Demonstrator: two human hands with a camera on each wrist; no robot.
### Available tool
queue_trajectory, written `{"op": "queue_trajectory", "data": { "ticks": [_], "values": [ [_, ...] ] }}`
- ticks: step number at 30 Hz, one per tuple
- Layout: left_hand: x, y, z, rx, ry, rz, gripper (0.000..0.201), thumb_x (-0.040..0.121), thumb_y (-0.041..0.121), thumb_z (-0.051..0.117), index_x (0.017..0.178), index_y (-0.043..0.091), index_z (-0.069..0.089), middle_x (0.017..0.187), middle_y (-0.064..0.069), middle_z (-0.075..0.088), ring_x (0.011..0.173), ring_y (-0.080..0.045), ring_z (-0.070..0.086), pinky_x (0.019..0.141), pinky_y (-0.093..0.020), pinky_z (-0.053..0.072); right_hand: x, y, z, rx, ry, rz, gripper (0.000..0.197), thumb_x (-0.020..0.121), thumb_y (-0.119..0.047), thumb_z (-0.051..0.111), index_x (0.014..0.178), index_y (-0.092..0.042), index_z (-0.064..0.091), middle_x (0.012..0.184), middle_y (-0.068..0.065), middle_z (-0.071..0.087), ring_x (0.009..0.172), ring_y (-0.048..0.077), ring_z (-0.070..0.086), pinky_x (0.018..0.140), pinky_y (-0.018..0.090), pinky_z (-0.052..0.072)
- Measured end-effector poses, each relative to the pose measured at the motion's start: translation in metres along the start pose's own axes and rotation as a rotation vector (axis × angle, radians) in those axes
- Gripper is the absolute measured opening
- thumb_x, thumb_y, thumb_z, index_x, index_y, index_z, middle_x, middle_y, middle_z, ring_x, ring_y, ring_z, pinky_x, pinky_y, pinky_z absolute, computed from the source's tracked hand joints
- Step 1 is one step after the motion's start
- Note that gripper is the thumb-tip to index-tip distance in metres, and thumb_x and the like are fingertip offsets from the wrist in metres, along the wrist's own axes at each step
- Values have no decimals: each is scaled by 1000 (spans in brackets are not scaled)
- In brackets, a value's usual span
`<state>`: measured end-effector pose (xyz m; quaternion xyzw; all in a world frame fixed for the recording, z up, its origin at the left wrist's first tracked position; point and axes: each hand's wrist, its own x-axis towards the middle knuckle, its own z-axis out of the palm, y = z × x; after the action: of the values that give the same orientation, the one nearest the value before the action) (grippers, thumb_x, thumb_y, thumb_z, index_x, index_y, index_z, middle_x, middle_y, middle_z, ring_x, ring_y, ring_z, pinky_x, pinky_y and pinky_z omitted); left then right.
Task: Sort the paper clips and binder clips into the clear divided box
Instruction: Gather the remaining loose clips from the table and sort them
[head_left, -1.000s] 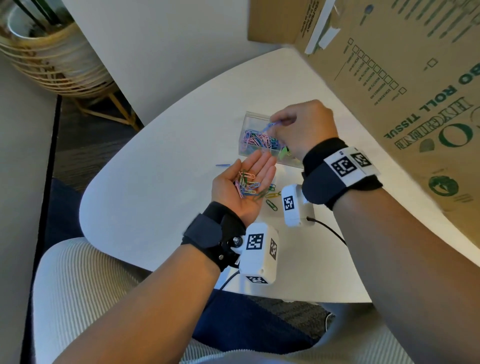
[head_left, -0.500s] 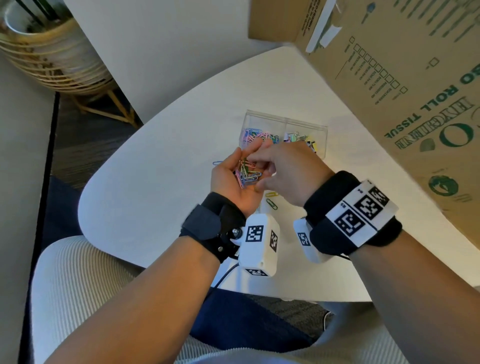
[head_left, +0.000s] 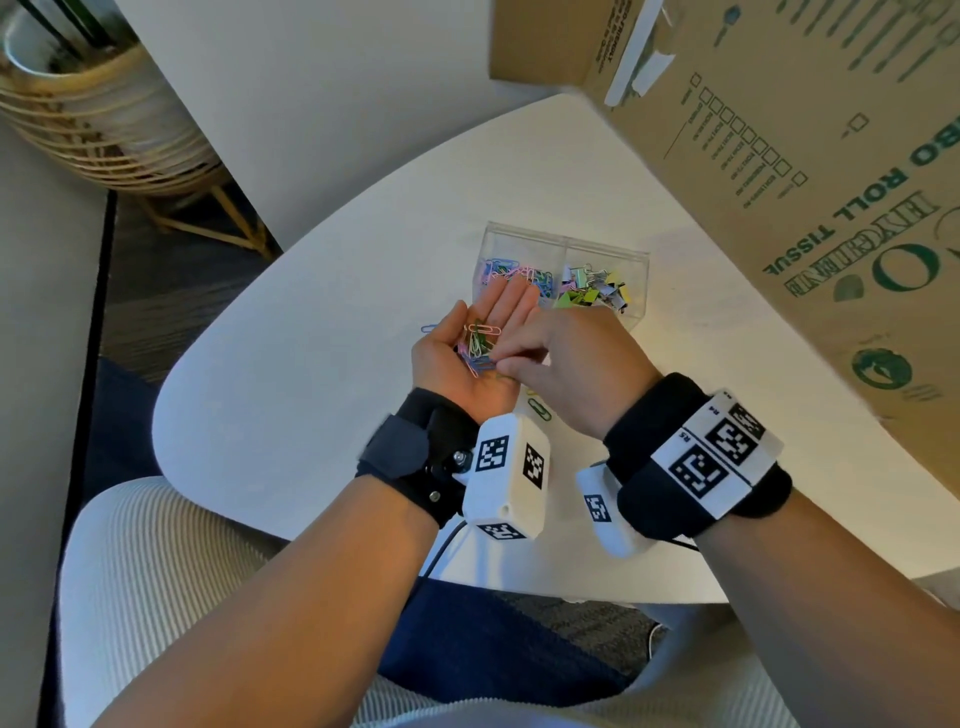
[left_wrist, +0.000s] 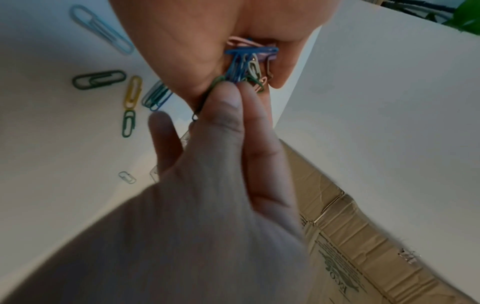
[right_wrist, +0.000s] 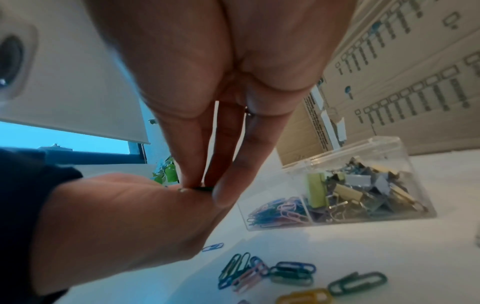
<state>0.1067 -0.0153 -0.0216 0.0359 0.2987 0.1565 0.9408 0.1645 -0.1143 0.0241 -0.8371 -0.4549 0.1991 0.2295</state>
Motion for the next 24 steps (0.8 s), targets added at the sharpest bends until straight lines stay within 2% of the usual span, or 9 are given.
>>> {"op": "queue_trajectory", "data": {
  "ticks": [4, 9, 12, 14, 15, 17, 19, 21, 24],
  "values": [
    [2, 2, -1, -10, -33, 10, 42, 99, 22, 30, 110, -6, 59, 103, -20, 69, 112, -29, 56, 83, -44, 47, -3, 2, -1, 48, -45, -63, 19, 84, -12, 67, 98, -19, 77, 100, -2, 75, 96, 14, 64, 90, 27, 44],
    [3, -1, -6, 15, -60, -24, 45, 100, 25, 29, 115, -5, 58, 104, -22, 68, 105, -33, 62, 84, -44, 49, 0, 5, -5, 83, -14, 3, 13, 86, -19, 68, 96, -22, 76, 96, -7, 74, 87, 5, 63, 85, 17, 44],
    [4, -2, -9, 66, -67, -38, 45, 100, 28, 29, 109, 0, 63, 109, -19, 65, 98, -33, 64, 94, -42, 47, 4, 1, -8, 176, 108, 29, 9, 83, -19, 71, 90, -21, 75, 86, -12, 67, 77, 6, 61, 85, 25, 48],
    [3, -5, -8, 81, -69, -46, 44, 100, 29, 30, 108, 3, 64, 106, -17, 66, 92, -30, 67, 91, -39, 49, 9, -2, -8, 97, 77, 22, 18, 80, -19, 73, 97, -22, 74, 91, -9, 64, 80, 10, 58, 84, 30, 48],
    [3, -7, -8, 85, -72, -43, 42, 100, 28, 30, 109, 4, 63, 107, -16, 65, 94, -30, 66, 92, -39, 49, 10, -2, -7, 27, 34, 23, 27, 79, -21, 73, 106, -23, 71, 95, -6, 63, 82, 12, 56, 83, 30, 47],
    [4, -9, -8, 87, -76, -34, 42, 100, 27, 30, 112, 3, 62, 119, -17, 61, 115, -32, 57, 106, -42, 39, 12, -3, -4, -110, -46, 23, 35, 79, -22, 71, 113, -25, 66, 96, -1, 62, 84, 16, 54, 80, 31, 46],
    [6, -9, -10, 87, -81, -46, 43, 100, 27, 30, 116, 2, 61, 130, -17, 57, 128, -32, 47, 114, -45, 28, 13, -7, -1, -196, -84, 25, 20, 81, -19, 66, 100, -25, 65, 87, 0, 61, 86, 24, 57, 73, 32, 44],
    [7, -9, -12, 96, -81, -58, 44, 100, 28, 30, 116, 2, 61, 130, -17, 58, 129, -32, 47, 115, -46, 26, 12, -12, 1, -227, -100, 47, 11, 84, -16, 61, 84, -27, 63, 80, -1, 58, 88, 26, 59, 69, 30, 40],
    [7, -6, -9, 97, -82, -50, 44, 100, 28, 29, 114, 0, 61, 121, -17, 62, 128, -32, 48, 112, -44, 31, 11, -13, 1, -185, -33, 77, 18, 88, -18, 60, 100, -22, 72, 92, 1, 70, 94, 21, 62, 82, 31, 47]
  ]
}}
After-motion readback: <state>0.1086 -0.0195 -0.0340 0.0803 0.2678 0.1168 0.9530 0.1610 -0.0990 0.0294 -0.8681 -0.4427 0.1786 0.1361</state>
